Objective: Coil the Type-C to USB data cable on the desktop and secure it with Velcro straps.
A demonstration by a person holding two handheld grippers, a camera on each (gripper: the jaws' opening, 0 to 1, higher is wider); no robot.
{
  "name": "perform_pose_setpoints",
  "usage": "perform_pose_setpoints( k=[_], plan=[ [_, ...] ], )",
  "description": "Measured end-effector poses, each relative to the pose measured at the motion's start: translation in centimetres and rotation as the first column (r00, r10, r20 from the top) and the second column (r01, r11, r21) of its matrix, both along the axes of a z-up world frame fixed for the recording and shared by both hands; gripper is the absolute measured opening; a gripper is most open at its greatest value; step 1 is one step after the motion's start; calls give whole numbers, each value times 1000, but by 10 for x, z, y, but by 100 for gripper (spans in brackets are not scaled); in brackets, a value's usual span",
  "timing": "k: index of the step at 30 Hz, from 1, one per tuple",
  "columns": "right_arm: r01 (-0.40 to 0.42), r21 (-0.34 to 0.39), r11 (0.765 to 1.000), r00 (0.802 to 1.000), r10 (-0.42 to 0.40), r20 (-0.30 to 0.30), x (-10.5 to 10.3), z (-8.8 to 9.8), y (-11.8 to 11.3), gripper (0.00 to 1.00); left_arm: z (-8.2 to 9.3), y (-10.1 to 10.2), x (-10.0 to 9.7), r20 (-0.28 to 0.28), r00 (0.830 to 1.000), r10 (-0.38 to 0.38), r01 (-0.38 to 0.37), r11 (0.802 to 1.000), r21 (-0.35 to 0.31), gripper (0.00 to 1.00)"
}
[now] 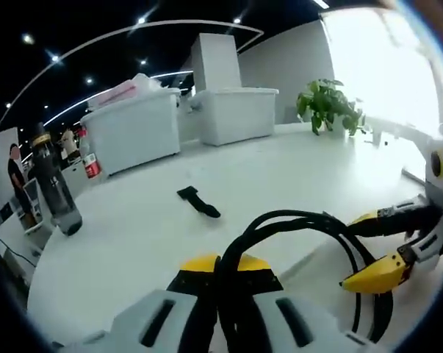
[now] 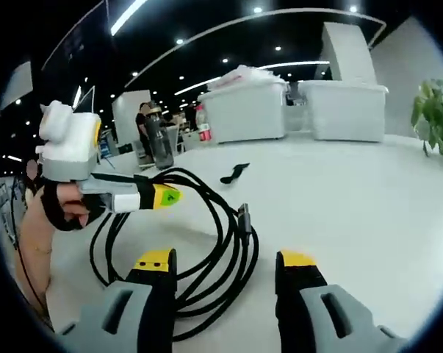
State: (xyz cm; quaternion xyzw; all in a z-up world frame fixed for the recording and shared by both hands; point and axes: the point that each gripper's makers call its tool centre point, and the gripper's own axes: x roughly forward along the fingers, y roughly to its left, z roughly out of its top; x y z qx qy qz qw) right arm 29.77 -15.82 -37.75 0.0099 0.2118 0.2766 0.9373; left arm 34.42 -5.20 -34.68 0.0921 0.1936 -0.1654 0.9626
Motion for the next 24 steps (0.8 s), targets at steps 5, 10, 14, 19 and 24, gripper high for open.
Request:
perform_pose_setpoints(
  k=[5, 10, 14, 19, 24],
  plan=[
    [29, 68, 997, 999, -27, -35, 8, 4, 2, 41, 6, -4, -3, 30, 1000, -2, 2, 1000, -1, 7],
    [33, -18, 999, 999, -32, 13, 11, 1, 1, 34, 7, -5, -3, 42, 999, 0, 0, 1000, 1, 7],
    [15, -47, 999, 1000, -14, 26, 15, 1, -1, 27, 10, -7, -5, 51, 999, 3, -2, 1000, -20, 8],
    [-2, -20, 1000, 1000, 3, 5, 21, 1, -5, 16, 7, -8, -6, 60, 998, -2, 2, 1000, -10, 9],
    [-24, -4, 1000, 999, 24, 34, 27, 8, -8, 12, 2, -7, -6, 45, 999, -16, 17, 1000, -17, 13]
  ],
)
